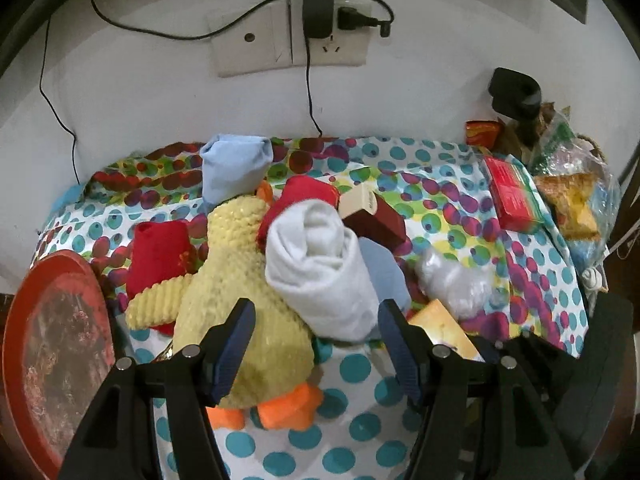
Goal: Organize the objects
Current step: 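Grasp the white rolled sock with the left tool while the right tool grasps the yellow box, then carry the white sock with the left tool over the red tray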
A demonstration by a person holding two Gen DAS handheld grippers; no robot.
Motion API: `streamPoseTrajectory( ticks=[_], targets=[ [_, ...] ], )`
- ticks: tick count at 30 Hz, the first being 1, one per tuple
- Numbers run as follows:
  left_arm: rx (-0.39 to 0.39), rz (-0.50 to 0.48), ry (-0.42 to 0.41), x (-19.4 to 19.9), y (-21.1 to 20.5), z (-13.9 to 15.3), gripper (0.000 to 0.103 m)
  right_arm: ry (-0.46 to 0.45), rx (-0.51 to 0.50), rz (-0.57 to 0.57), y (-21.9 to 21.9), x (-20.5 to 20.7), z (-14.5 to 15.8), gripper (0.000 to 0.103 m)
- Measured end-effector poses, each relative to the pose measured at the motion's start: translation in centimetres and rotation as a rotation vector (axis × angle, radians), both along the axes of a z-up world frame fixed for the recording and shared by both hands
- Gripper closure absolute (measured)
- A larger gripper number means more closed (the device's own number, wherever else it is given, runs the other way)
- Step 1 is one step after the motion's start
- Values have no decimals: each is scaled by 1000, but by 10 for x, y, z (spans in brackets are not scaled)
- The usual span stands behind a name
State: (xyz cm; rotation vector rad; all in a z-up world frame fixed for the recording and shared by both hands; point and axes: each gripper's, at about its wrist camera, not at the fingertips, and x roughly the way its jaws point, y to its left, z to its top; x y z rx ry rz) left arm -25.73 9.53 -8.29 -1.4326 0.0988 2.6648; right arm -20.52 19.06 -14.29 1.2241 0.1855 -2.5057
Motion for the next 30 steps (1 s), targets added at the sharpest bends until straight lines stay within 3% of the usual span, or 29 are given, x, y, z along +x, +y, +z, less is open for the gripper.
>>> streamPoseTrajectory(
  ticks=[14, 16, 18, 23, 30],
  targets=[
    [4, -48, -17, -27, 4, -12, 38, -2, -16, -5, -1, 1, -1, 54],
    [-1, -68, 7, -24, 5, -12, 43, -2, -15, -6, -1, 1, -1, 54],
    [-28, -71, 9, -23, 5, -14, 55, -2, -16, -7, -1, 1, -1, 54],
    [-7, -72, 17, -17, 0, -10, 62, -1, -14, -7, -2, 0, -2, 54],
    [8, -63, 35, -3, -7, 1, 63, -1, -5, -12, -2, -1, -3, 53]
  ],
)
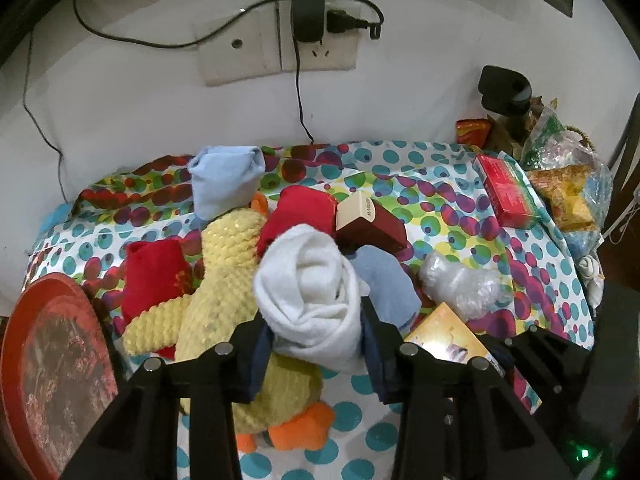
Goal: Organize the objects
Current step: 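Carry the white sock with the left tool over the red tray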
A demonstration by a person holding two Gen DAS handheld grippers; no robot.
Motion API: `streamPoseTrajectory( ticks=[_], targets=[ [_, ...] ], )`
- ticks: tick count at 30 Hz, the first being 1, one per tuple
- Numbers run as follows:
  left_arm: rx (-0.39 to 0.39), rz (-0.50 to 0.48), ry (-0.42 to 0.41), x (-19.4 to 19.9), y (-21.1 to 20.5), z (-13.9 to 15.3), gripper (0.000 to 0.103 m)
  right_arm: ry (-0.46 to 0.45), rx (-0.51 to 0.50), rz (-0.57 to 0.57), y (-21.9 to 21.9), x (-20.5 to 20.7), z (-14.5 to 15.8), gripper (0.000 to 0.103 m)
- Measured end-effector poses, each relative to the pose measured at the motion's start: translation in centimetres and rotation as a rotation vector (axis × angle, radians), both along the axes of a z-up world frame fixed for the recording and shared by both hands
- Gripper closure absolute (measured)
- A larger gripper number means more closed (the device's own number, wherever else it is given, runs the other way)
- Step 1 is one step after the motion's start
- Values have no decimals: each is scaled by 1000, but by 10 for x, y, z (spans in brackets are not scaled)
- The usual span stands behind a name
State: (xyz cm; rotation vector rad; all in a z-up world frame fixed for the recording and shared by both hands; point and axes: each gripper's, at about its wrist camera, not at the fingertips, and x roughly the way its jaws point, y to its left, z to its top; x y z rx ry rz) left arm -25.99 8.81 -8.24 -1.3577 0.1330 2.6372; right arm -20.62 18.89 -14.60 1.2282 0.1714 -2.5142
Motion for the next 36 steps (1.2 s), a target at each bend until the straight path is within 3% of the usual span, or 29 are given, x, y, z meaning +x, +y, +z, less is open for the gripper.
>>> streamPoseTrajectory(
  ticks=[15, 29, 36],
  targets=[
    [-28, -16, 49, 39, -11, 21, 63, 1, 4, -5, -5, 0, -1, 53],
    [-55, -3, 44, 71, -31, 27, 63, 0, 8, -7, -8, 2, -2, 51],
    [-72, 49, 44, 81, -57, 31, 63, 0, 9, -9, -11, 2, -3, 51]
  ],
)
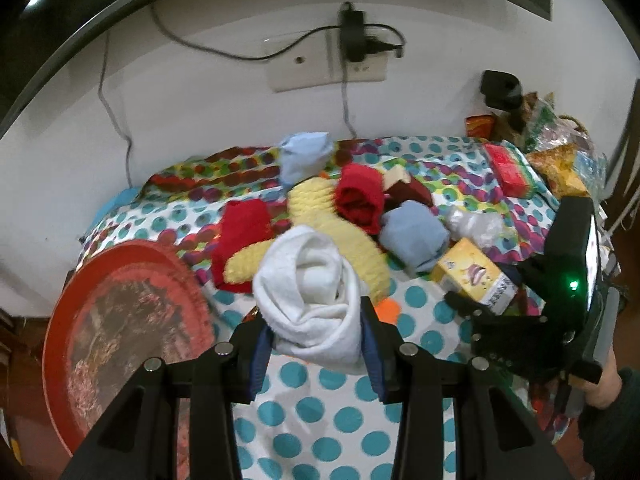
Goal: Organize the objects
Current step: 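Carry the white sock with the left tool over the red tray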
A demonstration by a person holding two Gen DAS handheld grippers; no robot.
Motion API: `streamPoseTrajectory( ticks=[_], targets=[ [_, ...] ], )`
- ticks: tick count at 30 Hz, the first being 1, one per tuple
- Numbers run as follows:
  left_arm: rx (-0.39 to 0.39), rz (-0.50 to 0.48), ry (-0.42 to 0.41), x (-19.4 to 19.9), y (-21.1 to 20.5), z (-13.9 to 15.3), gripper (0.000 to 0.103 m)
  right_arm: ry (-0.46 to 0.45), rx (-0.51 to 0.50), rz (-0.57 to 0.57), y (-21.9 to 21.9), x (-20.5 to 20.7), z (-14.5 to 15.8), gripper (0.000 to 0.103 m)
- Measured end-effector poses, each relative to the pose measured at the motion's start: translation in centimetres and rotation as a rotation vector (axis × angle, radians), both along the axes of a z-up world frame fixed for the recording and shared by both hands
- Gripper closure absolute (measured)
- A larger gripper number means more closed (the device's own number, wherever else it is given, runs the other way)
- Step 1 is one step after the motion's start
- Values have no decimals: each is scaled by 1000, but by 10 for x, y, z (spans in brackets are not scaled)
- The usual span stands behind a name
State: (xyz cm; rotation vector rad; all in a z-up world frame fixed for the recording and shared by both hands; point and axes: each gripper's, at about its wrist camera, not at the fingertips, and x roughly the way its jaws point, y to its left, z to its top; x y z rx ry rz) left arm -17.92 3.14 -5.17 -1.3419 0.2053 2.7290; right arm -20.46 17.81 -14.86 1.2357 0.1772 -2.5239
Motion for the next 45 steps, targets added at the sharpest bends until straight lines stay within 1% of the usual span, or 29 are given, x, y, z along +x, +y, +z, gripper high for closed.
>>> streamPoseTrajectory(
  ticks=[2, 10, 15, 21, 25, 29, 33, 34, 36, 40, 45],
  targets=[
    [3, 19, -2, 1, -9, 0, 63, 0, 0, 0, -1, 0, 0, 51],
    [-28, 99, 3, 7, -46, 2, 63, -1, 1, -2, -2, 0, 0, 51],
    [-52, 166, -12, 9, -76, -7, 63, -1, 1, -3, -4, 0, 0, 51],
    [-60, 253, -40, 8, -120, -22, 63, -2, 2, -5, -6, 0, -1, 51],
    [-60, 316, -44, 3, -149, -27, 63, -2, 3, -6, -7, 0, -1, 51],
    [-79, 377, -53, -3, -181, -32, 63, -2, 4, -7, -9, 1, -2, 51],
    [-70, 436, -56, -8, -208, -37, 63, -2, 4, -8, -11, 1, -2, 51],
    [-82, 452, -54, -10, -215, -38, 63, -2, 5, -8, -10, 1, -2, 51],
    [-89, 471, -61, -13, -225, -41, 63, -2, 5, -8, -12, 1, -2, 51],
    [-69, 508, -84, -20, -247, -48, 63, -2, 5, -9, -13, 1, -3, 51],
    [-62, 526, -93, -28, -261, -55, 63, -2, 6, -9, -12, 0, -3, 51]
  ],
)
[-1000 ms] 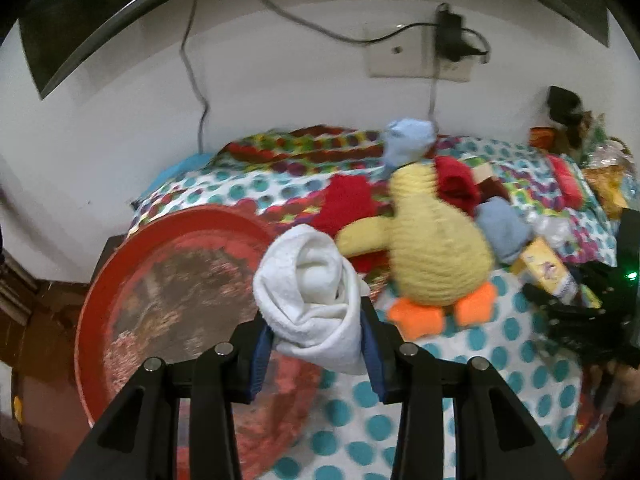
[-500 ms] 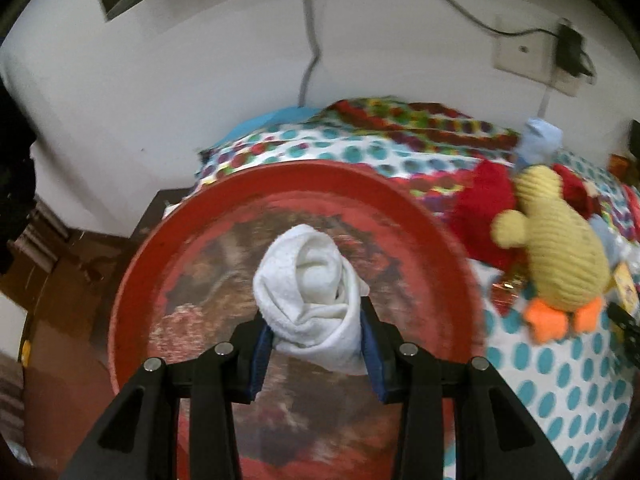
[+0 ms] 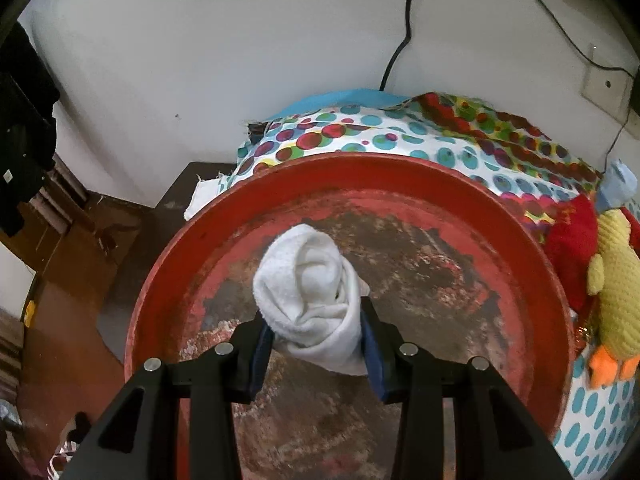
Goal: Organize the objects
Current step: 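Carry the white sock with the left tool over the red tray, then open the left tool to drop the white sock onto the tray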
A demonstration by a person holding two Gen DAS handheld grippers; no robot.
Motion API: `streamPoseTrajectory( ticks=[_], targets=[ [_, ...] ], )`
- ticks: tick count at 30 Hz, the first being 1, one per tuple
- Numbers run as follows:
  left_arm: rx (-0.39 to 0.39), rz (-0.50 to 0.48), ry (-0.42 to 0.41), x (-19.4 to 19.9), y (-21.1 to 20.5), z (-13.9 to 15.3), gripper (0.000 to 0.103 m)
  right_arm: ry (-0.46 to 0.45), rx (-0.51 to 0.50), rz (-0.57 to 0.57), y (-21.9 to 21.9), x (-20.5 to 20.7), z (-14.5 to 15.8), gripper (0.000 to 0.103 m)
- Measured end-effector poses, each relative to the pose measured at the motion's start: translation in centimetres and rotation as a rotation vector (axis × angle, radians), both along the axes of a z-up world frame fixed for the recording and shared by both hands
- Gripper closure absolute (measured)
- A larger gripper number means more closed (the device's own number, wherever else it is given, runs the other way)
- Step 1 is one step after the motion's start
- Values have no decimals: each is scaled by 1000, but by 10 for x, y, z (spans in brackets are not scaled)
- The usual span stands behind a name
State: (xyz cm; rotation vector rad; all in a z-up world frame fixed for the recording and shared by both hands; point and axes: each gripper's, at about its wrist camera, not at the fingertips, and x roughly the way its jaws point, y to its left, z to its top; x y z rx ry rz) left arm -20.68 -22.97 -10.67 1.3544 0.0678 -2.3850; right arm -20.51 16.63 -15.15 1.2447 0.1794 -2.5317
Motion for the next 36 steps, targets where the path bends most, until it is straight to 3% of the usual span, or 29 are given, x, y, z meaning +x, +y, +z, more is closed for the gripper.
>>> streamPoseTrajectory(
  ticks=[21, 26, 36],
  targets=[
    [23, 42, -11, -26, -30, -13, 60, -1, 3, -5, -5, 0, -1, 48],
    [41, 29, -8, -26, -30, -12, 52, -1, 5, -7, -2, -1, -1, 47],
    [43, 61, 25, -10, -39, 2, 52, -1, 7, -8, -7, -1, -2, 44]
  ],
)
